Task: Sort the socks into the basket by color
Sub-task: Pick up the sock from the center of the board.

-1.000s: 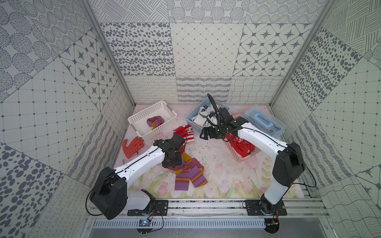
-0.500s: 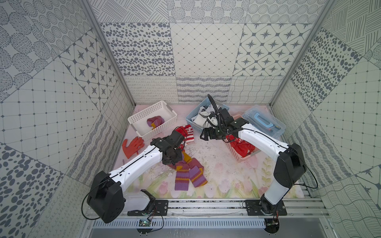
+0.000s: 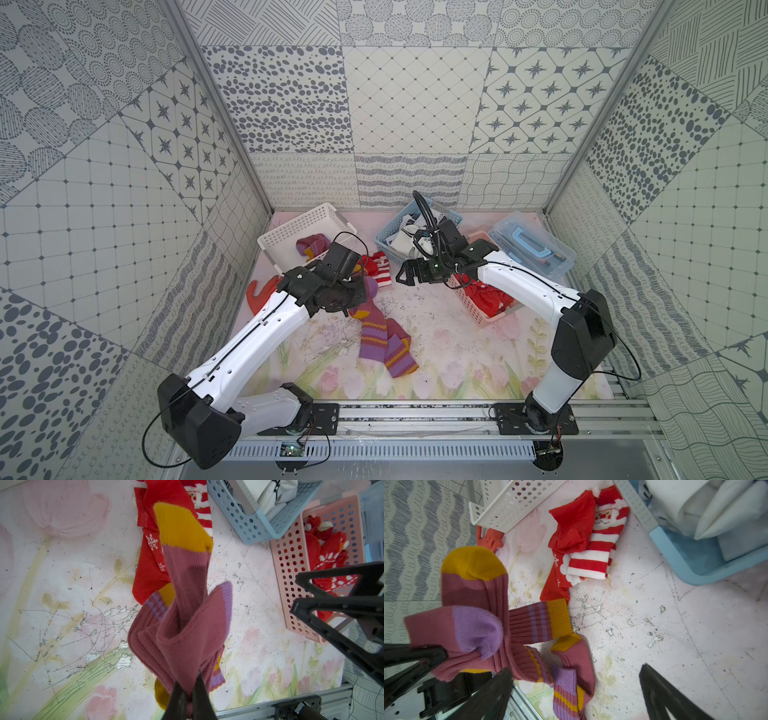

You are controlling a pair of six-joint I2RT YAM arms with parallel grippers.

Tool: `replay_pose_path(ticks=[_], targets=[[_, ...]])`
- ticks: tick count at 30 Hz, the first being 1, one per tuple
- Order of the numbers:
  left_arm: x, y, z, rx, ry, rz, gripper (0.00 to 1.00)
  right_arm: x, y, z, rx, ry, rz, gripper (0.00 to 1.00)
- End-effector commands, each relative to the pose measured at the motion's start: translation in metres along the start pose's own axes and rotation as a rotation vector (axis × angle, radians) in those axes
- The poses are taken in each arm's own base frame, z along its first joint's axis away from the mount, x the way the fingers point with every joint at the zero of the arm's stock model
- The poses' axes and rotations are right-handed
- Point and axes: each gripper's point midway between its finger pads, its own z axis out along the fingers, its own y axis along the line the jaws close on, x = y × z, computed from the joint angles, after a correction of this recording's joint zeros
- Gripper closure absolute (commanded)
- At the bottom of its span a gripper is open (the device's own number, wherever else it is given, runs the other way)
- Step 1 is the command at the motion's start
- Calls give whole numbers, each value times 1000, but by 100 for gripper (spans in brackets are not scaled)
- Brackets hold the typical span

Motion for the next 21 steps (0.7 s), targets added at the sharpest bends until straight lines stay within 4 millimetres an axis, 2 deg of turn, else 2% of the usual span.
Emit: replay_pose_path(ticks=[1, 6, 8, 11, 14, 17, 21], targets=[[-11, -19, 5, 137, -7, -37, 100, 5, 21, 13, -97, 19, -49, 2], [-6, -20, 31, 152, 29, -61, 100, 23, 39, 32, -203, 66, -97, 8], [-6, -17, 40, 158, 35, -83, 100, 37, 46, 45, -226, 107, -145, 8], [-4, -16, 49, 157, 47, -97, 100, 59, 46, 68, -228, 167, -201, 8], [-4, -16, 56, 161, 52, -108, 100, 71, 44, 87, -235, 185, -223, 6], [-4, -17, 60, 165, 59, -115, 100, 74, 41, 102, -222, 162, -240, 2], [0, -15, 66, 161, 85, -118, 100, 67, 42, 114, -222, 122, -253, 3]])
